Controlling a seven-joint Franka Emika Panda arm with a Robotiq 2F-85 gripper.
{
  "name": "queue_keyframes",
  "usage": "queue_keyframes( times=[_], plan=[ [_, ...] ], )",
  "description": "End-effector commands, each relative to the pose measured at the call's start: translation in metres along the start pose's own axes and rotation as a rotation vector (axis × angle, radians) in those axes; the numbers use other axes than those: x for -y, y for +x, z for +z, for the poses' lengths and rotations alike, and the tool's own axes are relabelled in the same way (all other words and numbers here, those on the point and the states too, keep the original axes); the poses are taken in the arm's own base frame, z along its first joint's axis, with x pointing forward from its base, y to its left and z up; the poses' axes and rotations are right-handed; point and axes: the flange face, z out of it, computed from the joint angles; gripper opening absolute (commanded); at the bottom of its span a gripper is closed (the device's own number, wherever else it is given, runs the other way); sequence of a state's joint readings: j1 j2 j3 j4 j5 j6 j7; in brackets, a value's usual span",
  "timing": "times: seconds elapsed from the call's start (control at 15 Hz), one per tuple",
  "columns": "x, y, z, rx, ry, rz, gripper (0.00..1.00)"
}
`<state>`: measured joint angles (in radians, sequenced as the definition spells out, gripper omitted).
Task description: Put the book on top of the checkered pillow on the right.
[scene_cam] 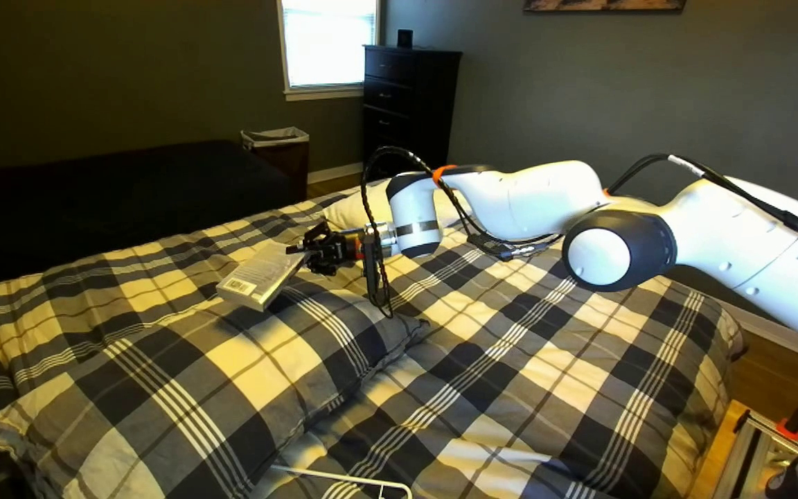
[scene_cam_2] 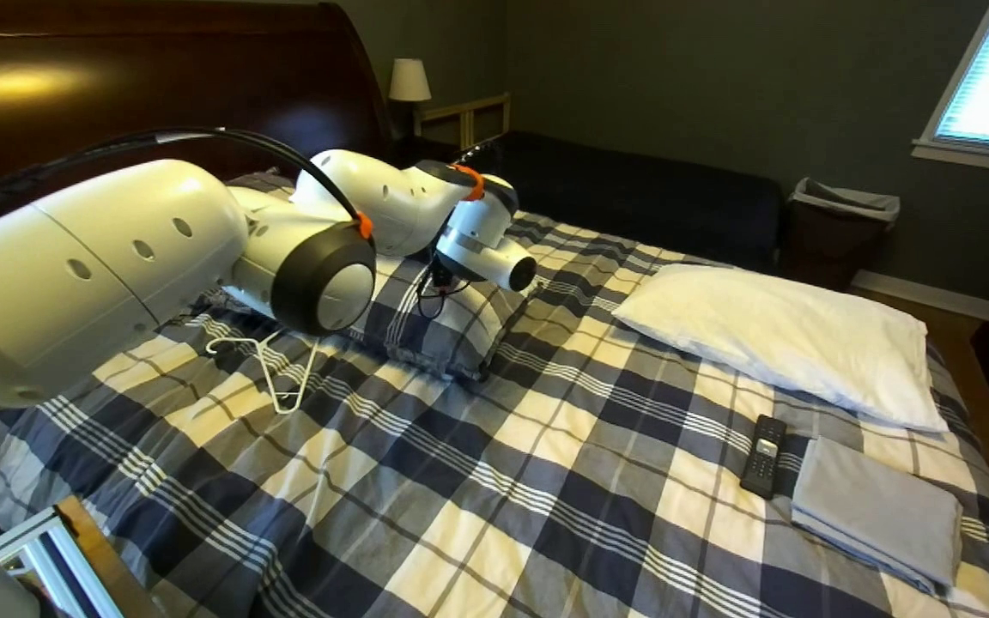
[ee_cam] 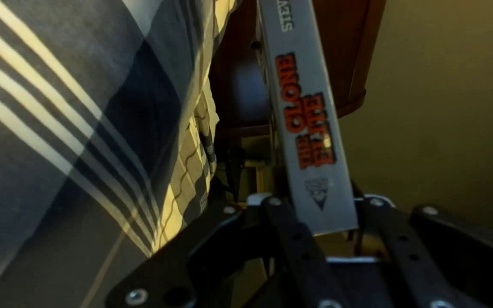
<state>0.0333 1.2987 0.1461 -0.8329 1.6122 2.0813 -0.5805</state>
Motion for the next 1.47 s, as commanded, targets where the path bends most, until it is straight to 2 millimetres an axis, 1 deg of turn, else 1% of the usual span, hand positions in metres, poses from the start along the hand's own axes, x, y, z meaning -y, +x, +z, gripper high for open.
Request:
queue_keyframes(
  times=[0.0, 0.07, 0.13, 0.2, 0.33, 0.47, 0.73, 0.93, 1.07, 1.13, 1.2, 1.27, 1.4],
  plan=[
    [0.0, 0.008, 0.001, -0.001, -0.084, 0.029, 0.55],
    [0.001, 0.011, -0.001, -0.014, -0.108, 0.022, 0.56],
    [0.003, 0.014, -0.004, -0.024, -0.126, 0.014, 0.61],
    [0.006, 0.018, -0.007, -0.044, -0.151, 0.002, 0.7],
    [0.016, 0.025, -0.013, -0.06, -0.208, -0.024, 0.84],
    [0.027, 0.029, -0.018, -0.036, -0.304, -0.051, 0.99],
    [0.067, 0.035, -0.036, 0.024, -0.516, -0.085, 1.0],
    [0.103, 0.034, -0.039, 0.085, -0.657, -0.154, 1.0],
    [0.136, 0.021, -0.028, 0.204, -0.664, -0.25, 1.0],
    [0.15, 0.012, -0.02, 0.256, -0.662, -0.286, 1.0],
    [0.164, 0.005, -0.016, 0.304, -0.676, -0.304, 1.0],
    [0.169, -0.004, -0.012, 0.359, -0.691, -0.308, 1.0],
    [0.189, -0.022, -0.006, 0.463, -0.726, -0.313, 1.0]
  ],
)
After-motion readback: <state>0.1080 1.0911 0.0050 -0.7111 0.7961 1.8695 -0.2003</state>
